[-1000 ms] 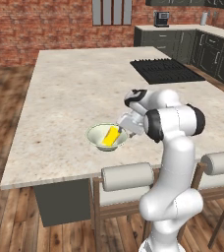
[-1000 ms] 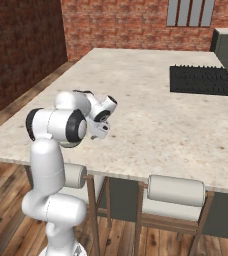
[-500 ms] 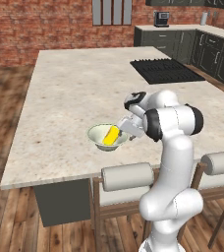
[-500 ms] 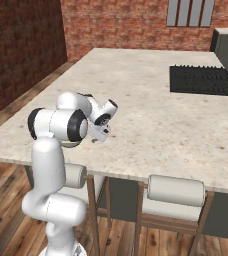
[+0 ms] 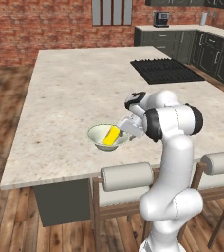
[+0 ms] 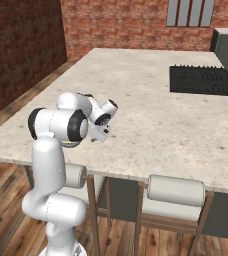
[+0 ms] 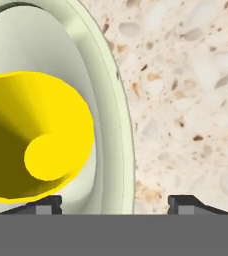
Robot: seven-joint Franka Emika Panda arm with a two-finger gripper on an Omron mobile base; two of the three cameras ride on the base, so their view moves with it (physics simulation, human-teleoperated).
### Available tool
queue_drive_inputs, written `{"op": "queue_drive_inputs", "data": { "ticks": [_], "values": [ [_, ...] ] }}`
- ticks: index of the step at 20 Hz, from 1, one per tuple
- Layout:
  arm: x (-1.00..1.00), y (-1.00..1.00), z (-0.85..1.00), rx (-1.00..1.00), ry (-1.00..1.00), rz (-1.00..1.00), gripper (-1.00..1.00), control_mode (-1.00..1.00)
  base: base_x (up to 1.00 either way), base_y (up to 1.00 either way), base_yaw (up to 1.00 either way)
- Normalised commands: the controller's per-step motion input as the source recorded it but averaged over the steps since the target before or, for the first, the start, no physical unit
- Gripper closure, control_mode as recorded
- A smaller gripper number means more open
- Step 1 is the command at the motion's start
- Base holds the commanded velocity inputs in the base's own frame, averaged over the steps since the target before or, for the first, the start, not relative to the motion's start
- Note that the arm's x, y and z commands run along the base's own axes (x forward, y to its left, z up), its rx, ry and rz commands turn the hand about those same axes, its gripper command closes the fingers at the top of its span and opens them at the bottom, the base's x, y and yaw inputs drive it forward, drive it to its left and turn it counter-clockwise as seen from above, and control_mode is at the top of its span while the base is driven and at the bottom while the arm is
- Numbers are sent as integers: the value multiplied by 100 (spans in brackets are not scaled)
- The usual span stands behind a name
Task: Place the cup inside the bowl on the dining table and move the bowl to any counter.
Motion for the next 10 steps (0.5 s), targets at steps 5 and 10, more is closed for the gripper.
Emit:
{"op": "queue_drive_inputs", "data": {
  "ticks": [5,10],
  "values": [
    [0,7,0,0,1,0,100,-100,0,0,0],
    [0,0,10,0,5,0,100,-100,0,0,0]
  ]
}}
